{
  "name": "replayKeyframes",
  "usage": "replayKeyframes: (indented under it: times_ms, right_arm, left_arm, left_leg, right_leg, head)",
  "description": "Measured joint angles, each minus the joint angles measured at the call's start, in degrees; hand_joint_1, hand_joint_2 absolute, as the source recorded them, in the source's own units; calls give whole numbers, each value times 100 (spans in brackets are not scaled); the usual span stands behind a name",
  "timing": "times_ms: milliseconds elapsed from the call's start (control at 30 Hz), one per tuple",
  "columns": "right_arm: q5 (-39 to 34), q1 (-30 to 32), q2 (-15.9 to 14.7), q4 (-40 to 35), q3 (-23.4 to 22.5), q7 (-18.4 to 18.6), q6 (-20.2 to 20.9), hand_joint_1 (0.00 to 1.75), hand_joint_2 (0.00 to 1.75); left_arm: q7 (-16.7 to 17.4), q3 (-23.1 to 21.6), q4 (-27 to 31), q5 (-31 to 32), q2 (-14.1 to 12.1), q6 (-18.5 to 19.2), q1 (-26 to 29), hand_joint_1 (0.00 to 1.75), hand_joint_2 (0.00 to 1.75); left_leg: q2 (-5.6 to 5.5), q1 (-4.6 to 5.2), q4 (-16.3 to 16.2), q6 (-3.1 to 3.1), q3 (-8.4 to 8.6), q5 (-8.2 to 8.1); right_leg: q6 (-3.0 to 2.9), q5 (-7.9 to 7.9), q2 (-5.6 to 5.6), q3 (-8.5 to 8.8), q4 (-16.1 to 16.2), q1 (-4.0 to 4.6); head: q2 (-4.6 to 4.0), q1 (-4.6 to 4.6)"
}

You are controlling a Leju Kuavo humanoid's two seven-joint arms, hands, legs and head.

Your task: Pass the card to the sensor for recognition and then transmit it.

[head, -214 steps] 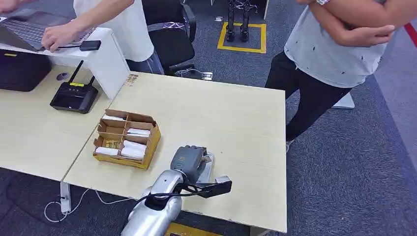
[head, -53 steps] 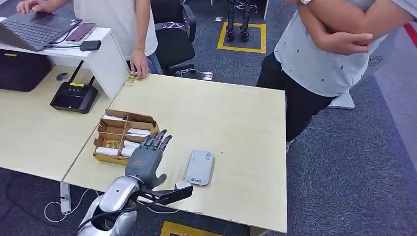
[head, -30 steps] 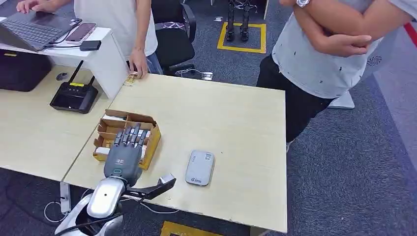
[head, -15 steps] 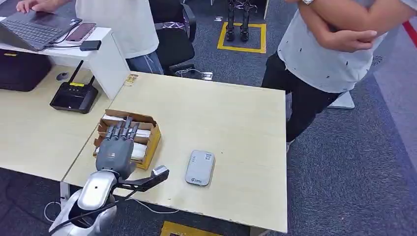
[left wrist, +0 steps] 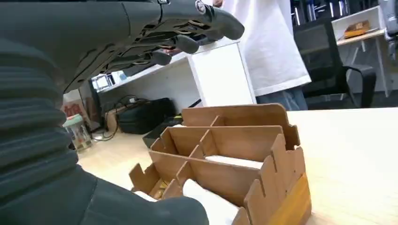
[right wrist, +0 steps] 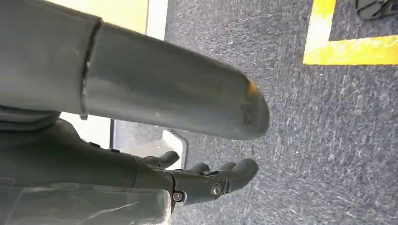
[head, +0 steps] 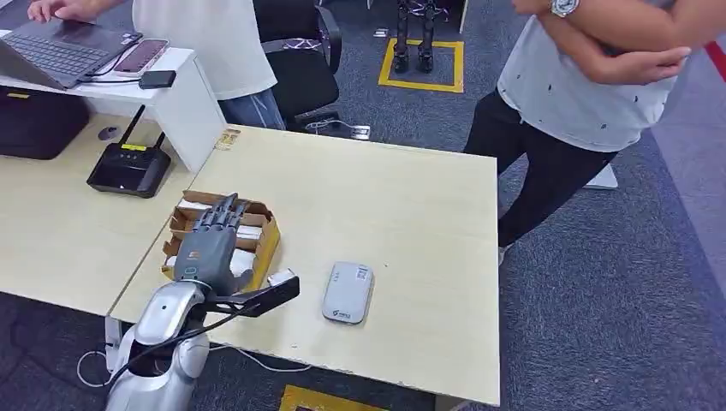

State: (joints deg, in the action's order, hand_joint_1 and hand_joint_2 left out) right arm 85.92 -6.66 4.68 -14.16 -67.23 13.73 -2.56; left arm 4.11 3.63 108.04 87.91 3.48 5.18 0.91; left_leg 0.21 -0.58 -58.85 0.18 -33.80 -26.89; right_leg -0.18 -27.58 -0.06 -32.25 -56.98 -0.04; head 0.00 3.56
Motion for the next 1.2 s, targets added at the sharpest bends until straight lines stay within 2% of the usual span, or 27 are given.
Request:
replayKeyframes:
  times_ms: [267,500,700,867,1200]
  right_arm:
    - [107,-29,-74,2,87,-122,-17,0,0]
    - [203,-36,-221,0,111,-133,-52,0,0]
    - [210,-56,-308,0,109,-166,-112,0,0]
    - [221,-51,-380,-9,107,-94,-190,0,0]
    - [57,-34,-415,-48,-11,-122,-249,0,0]
  left_arm:
    - [-223,41,-386,-195,159,103,-399,0,175]
    - [-201,28,-841,-144,179,153,-776,0,175]
    - [-203,-105,-1010,-153,179,155,-797,0,175]
    - [-186,-343,-988,-212,173,111,-456,0,175]
    - [-48,-619,-299,-275,72,-125,521,0,175]
  left_leg:
    - [0,0,0,0,1,1]
    - [0,1,-2,2,1,2]
    - [0,1,-2,2,0,1]
    - [2,1,-2,3,-1,-2]
    - [2,1,-1,7,-1,-5]
  right_leg:
    - [0,1,0,0,0,0]
    - [2,3,0,0,0,-1]
    - [1,2,0,-1,0,-1]
    - [1,1,2,-1,0,0]
    - [1,-1,2,-1,1,0]
  head:
    - [0,0]
    - [0,0]
    - [0,0]
    - [0,0]
    - [0,0]
